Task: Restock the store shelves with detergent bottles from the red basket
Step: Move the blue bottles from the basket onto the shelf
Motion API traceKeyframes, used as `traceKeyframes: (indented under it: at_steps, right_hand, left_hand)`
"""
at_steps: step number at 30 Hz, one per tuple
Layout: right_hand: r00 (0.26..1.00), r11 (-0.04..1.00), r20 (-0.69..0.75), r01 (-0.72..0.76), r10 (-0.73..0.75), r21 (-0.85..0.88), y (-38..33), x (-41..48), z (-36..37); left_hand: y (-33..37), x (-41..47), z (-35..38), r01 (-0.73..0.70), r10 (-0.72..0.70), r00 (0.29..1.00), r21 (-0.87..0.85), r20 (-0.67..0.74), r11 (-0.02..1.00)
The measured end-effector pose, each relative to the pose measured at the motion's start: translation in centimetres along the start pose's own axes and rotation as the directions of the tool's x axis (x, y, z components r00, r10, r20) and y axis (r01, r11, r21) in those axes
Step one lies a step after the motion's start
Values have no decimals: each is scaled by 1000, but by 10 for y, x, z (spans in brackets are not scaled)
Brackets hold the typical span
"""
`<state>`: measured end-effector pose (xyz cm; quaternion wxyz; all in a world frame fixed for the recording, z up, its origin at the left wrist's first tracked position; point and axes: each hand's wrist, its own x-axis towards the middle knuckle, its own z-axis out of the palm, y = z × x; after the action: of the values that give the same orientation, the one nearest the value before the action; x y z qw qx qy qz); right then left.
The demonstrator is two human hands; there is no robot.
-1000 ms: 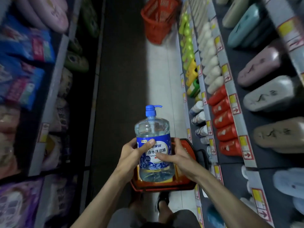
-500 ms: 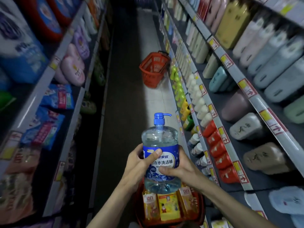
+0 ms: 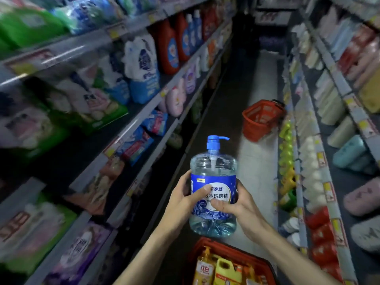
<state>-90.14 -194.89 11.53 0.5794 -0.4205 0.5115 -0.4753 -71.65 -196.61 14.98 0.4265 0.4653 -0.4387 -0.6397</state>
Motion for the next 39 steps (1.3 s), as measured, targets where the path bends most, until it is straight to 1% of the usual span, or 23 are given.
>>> traceKeyframes:
  at_steps: [3,5,7,9,12,15,18,21,25,29,33,37,39]
  right_hand:
    - [995,1000,101,1,-2,13,-6,-8,11]
    - [980,1000,198,19,-19,0,-8,-15,24]
    - [951,999,306,41,-33,-17,-9,-23,41]
    - [912,997,408,59,-36,-44,-12,-34,64]
    - [826,991,562,104,-41,-82,-19,-56,106]
    - [711,982,701,166,-53,-94,-26,-82,154]
    - [598,973,799,217,-66,-82,-30,-118,203]
    - [493,970,868,234,-61,-65,-32,-161,250]
    - [351,958,933,285,-75,-30,-34,-225,307]
    - [273,956,957,293,-100,17,-28,-297,360]
    - [164,955,978,287,-130,79,-24,-365,409]
    - [87,962,989,256,-122,96,-18,-418,449]
    - [54,965,992,243,-118,102,-17,-441,468]
  left_hand:
    - [-3,-36,-6,-21,16,990,-28,-139,999]
    - [-7,-65,-10,-37,31,980,-30,-196,999]
    - [-10,-96,-15,-65,59,963,-14,-262,998]
    - [-8,-129,-24,-106,95,930,-13,-355,994]
    - [1,-184,-40,-147,153,856,50,-494,988]
    - [6,-243,-58,-182,207,770,102,-604,978]
    - [8,-303,-77,-203,240,669,138,-704,969]
    - [8,-363,-95,-242,265,571,149,-777,959]
    - [4,-444,-113,-284,307,479,186,-823,941]
    - [4,-527,-129,-315,339,372,226,-864,922]
    - [6,-605,-144,-322,374,278,281,-885,904]
    - [5,-668,-155,-322,381,184,310,-906,895]
    - [6,-693,-160,-330,387,148,324,-910,887]
